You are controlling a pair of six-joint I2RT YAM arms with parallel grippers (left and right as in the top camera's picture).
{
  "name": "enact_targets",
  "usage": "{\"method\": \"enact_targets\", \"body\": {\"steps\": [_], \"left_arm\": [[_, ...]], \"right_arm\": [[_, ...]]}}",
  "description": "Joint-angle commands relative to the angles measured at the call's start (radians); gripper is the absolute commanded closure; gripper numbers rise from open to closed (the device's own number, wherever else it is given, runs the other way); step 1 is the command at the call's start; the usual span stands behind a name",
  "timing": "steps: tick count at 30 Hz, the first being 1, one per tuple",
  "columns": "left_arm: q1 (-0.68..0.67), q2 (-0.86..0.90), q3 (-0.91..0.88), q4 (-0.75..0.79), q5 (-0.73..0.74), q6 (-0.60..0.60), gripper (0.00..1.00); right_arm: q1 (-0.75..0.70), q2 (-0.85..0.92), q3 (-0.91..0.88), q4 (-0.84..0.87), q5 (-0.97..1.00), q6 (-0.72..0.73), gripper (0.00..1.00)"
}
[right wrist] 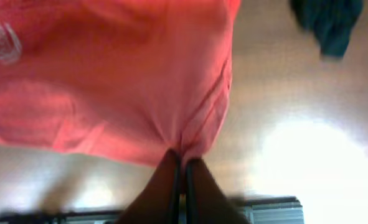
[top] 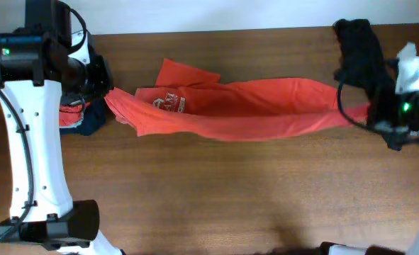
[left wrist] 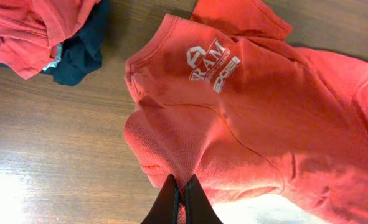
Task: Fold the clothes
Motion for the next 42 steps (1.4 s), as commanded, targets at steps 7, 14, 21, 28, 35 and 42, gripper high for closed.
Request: {"method": "enact_targets", "body": {"steps": [7, 14, 21, 28, 35, 42], "left_arm": [[-0.065, -0.103, -0.243, 0.011, -0.034, 0.006, 0.99], [-0.100, -0.278, -0.636, 0.159, -0.088, -0.085, 0.99], [-0.100, -0.473, -0.995, 0.296, -0.078, -0.166, 0.99], [-0.100, -0.529, -1.091, 0.360, -0.080, -0.166, 1.00], [-0.100, -0.528, -1.091, 0.414, -0.109, -0.166, 0.99], [-0.100, -0.527, -1.176, 0.501, -0.133, -0.166, 0.99]], "right_arm": [[-0.004, -0.186, -0.337, 0.012, 0.033, 0.067, 0.96], [-0.004, -0.232, -0.470, 0.004, -0.011, 0.079, 0.96], [-0.004, -0.250, -0.526, -0.006, -0.018, 0.112, 0.96], [-0.004, -0.306, -0.636, -0.006, 0.016, 0.211, 0.96], [-0.004, -0.399, -0.804, 0.012, 0.103, 0.393, 0.96], [-0.004, -0.467, -0.959, 0.113, 0.128, 0.511, 0.96]]}}
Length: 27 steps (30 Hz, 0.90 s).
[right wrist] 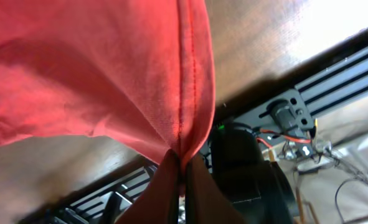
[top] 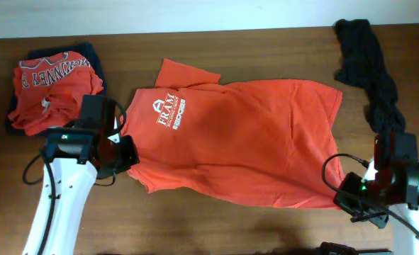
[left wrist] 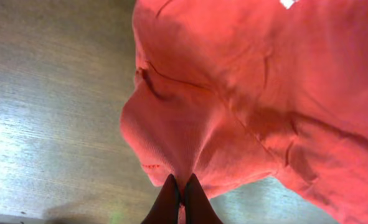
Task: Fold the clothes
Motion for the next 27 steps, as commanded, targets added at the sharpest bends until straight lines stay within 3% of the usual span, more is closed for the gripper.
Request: {"method": "enact_targets", "body": {"steps": [1, 9, 27], "left_arm": [[0.001, -0.013, -0.086, 0.063, -0.022, -0.013, 0.99], [0.000, -0.013, -0.236, 0.258, -0.021, -0.069, 0.99], [0.008, 0.216, -0.236, 0.610, 0.013, -0.070, 1.00]], "right_arm": [[-0.004, -0.016, -0.071, 0.047, 0.011, 0.095, 0.96], [-0.004, -0.016, -0.158, 0.136, -0.010, 0.154, 0.96], [-0.004, 0.102, -0.185, 0.349, 0.003, 0.171, 0.96]]}}
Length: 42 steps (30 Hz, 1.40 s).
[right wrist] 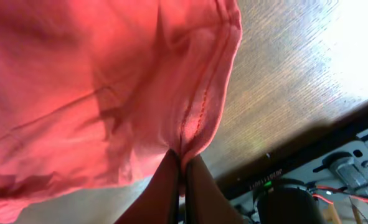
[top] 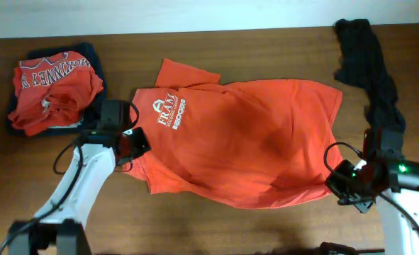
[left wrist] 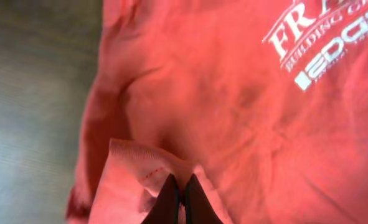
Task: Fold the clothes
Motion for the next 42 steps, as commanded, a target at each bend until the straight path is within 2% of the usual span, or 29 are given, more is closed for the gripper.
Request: {"method": "enact_targets", "body": {"steps": [1, 7, 13, 20, 24, 36, 42], "left_arm": [[0.012, 0.010, 0.015, 0.035, 0.011, 0.000, 0.99], [0.047, 0.010, 0.117, -0.007, 0.011, 0.014, 0.99], [0.058, 0.010, 0.167, -0.013, 0.016, 0.014, 0.99], [0.058, 0.010, 0.191, -0.014, 0.002, 0.028, 0.99], [0.058, 0.010, 0.191, 0.008, -0.005, 0.029, 0.99], [0.057, 0.013, 0.191, 0.098, -0.008, 0.041, 0.99], [0.056, 0.034, 0.190, 0.148, -0.009, 0.048, 0.99]], "right_arm": [[-0.004, 0.041, -0.017, 0.037, 0.039, 0.009, 0.96], [-0.023, 0.059, -0.025, 0.099, 0.055, -0.004, 0.96], [-0.121, 0.061, -0.055, 0.130, 0.061, -0.104, 0.96], [-0.212, 0.061, -0.155, 0.246, 0.029, -0.197, 0.96], [-0.219, 0.060, -0.161, 0.352, -0.071, -0.297, 0.96], [-0.218, 0.094, -0.161, 0.473, -0.113, -0.393, 0.96], [-0.218, 0.115, -0.161, 0.544, -0.129, -0.397, 0.96]]}}
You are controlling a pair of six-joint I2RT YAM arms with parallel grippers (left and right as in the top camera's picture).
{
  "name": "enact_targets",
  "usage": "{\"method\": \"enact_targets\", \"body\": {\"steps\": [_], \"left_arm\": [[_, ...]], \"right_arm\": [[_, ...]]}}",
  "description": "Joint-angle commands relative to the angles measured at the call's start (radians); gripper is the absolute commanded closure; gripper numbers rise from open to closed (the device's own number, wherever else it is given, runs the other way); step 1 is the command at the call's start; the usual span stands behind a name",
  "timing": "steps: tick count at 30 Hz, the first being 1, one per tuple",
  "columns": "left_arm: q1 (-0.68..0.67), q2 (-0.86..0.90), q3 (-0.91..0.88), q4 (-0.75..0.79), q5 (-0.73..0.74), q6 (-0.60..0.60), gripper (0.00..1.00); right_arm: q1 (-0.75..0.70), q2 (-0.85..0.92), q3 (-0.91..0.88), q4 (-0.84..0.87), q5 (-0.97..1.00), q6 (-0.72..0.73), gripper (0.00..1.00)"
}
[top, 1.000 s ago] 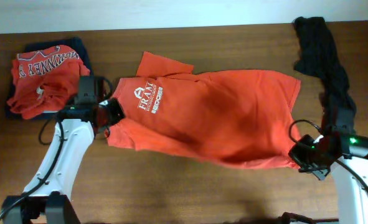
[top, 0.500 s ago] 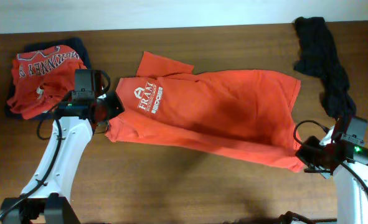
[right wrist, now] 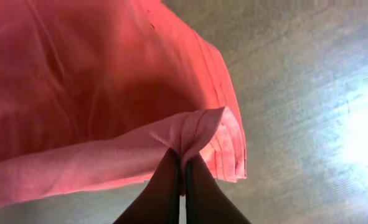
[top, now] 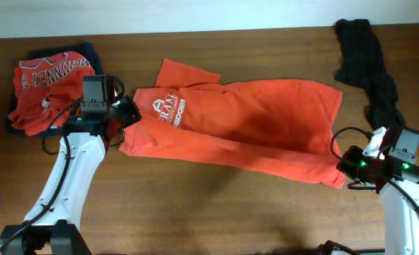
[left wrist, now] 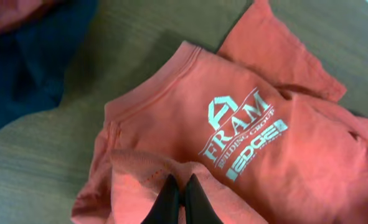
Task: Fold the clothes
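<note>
An orange T-shirt point(top: 244, 127) with white FRAM print point(left wrist: 243, 134) lies across the table, its near long edge turned up over the body. My left gripper point(top: 122, 120) is shut on the shirt's left near corner point(left wrist: 152, 177), close beside the collar. My right gripper point(top: 345, 166) is shut on the right near corner point(right wrist: 199, 134), low at the shirt's right end. One sleeve point(top: 184, 73) sticks out at the back.
A folded red shirt on dark blue cloth point(top: 49, 88) sits at the back left, close to my left arm. A black garment point(top: 365, 57) lies crumpled at the back right. Bare wood table point(top: 209, 212) stretches in front of the shirt.
Both grippers have carried the near edge farther back over the shirt. The shirt now shows as a narrower band, and the left gripper sits beside the collar.
At first the shirt hung stretched in a thin band between both shut grippers, at the back of the table. Then it lay spread flat, grippers at its near corners. After that the near edge stood partly folded back, and now it lies farther over the body.
</note>
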Motion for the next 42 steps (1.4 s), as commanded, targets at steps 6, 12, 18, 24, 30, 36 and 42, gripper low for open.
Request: {"method": "enact_targets", "body": {"steps": [6, 12, 18, 24, 30, 36, 42], "left_arm": [[-0.014, 0.101, 0.023, 0.090, -0.014, 0.031, 0.99], [-0.039, 0.145, 0.023, 0.123, -0.011, 0.031, 0.99], [-0.046, 0.145, 0.023, 0.137, -0.056, 0.031, 1.00], [-0.045, 0.145, 0.023, 0.137, -0.089, 0.039, 0.62], [-0.045, 0.145, 0.023, 0.147, -0.162, 0.055, 0.29], [-0.043, 0.145, 0.027, 0.246, -0.126, 0.133, 0.27], [-0.043, 0.167, 0.183, 0.155, -0.065, 0.238, 0.27]], "right_arm": [[-0.007, 0.043, -0.003, 0.062, -0.024, -0.021, 0.96], [-0.007, 0.086, -0.003, 0.080, -0.023, -0.022, 0.96], [-0.007, 0.129, -0.003, 0.140, -0.024, -0.021, 0.88], [-0.008, 0.131, -0.002, 0.162, -0.023, -0.021, 0.37], [-0.007, 0.131, 0.035, 0.169, -0.024, -0.029, 0.23], [-0.007, 0.131, 0.185, 0.113, -0.133, -0.076, 0.23], [0.028, 0.131, 0.363, 0.021, -0.176, -0.147, 0.23]]}}
